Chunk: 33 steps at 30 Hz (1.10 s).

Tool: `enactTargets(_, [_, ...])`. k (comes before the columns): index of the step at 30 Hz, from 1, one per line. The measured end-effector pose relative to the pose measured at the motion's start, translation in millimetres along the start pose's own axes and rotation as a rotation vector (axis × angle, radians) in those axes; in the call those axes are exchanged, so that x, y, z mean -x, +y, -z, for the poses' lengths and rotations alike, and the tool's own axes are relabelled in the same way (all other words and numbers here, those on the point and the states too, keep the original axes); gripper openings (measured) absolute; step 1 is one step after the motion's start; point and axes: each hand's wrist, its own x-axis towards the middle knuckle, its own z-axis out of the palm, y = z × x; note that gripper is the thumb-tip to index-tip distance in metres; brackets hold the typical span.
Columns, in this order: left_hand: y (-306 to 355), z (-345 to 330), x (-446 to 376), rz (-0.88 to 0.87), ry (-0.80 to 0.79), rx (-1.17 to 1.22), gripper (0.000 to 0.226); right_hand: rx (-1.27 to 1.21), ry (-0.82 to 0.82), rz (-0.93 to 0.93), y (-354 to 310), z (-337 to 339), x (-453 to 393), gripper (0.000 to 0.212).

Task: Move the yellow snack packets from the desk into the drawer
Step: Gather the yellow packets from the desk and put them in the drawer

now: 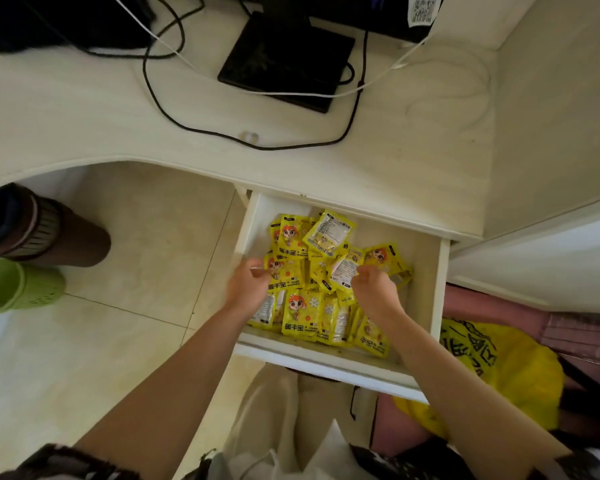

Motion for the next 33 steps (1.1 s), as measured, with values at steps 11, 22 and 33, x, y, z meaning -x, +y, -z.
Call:
enactTargets(11, [-59.0,46.5,95.8,0.018,0.272,0.135,0.033,0.293,-0.148,0.4,-39.4,-43.3,79.2,0.035])
enactTargets(22, [-160.6,123.0,140.2,0.102,0.512,0.047,0.031,0.597,-0.328,0.705,-101.3,-153.0,130.6,0.034])
enactTargets(33, [-261.0,240.8,132.7,0.089,0.572,-0.189,0.029,0.736,-0.34,0.851,-180.7,-274.1,174.6,0.038])
